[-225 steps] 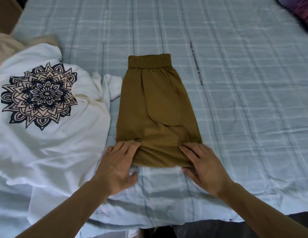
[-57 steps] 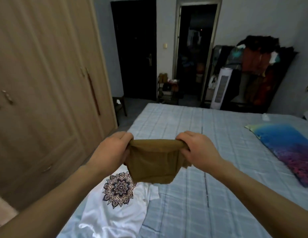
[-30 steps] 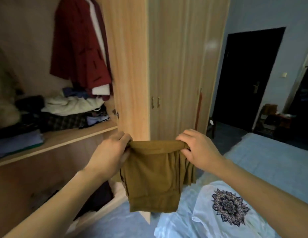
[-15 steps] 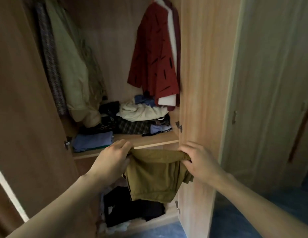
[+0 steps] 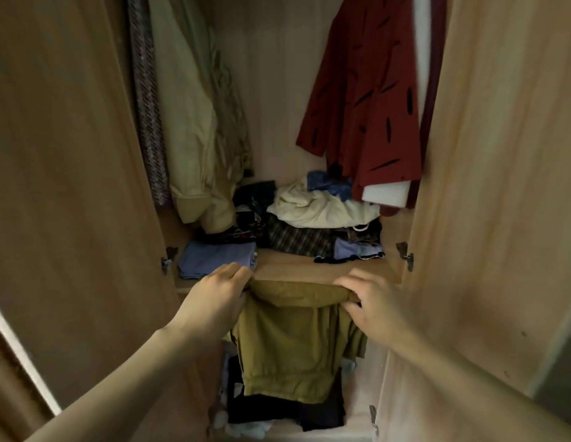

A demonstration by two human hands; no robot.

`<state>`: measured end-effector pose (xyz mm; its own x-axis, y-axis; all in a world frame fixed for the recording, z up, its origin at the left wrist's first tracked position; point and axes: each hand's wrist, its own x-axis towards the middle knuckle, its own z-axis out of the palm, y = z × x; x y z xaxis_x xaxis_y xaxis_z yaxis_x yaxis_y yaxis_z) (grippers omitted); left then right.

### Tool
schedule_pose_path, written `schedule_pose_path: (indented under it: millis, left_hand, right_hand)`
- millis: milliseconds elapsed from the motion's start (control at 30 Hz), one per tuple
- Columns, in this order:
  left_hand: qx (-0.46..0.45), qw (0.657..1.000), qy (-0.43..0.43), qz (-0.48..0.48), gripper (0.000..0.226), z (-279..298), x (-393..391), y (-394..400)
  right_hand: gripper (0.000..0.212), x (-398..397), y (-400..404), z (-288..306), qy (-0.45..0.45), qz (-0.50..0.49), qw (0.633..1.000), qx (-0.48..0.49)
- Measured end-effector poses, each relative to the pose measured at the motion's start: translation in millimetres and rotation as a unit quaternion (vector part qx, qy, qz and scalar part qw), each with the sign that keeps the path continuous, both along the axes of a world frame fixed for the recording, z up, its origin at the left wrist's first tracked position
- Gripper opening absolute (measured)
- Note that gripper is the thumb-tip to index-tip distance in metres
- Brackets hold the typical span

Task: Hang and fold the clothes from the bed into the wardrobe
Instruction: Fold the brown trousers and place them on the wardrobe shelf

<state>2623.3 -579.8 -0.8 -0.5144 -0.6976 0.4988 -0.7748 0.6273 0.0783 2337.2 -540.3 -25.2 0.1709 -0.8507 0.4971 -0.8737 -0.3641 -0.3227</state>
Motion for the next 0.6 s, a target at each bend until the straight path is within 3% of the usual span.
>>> schedule_pose_path:
  millis: [300, 600]
  left_hand:
    - [0.018, 0.997, 0.071, -0.038, 0.014, -23.7, 8.1, -118.0]
    - [0.079, 0.987, 0.12, -0.074, 0.01, -54.2, 3.2, -211.9]
  right_hand:
    - [0.029, 10.2, -102.7, 5.0, 0.045, -0.054, 0.997, 0.014]
    - [0.031, 5.6, -190.7, -17.9, 0.013, -0.054, 0.998, 0.034]
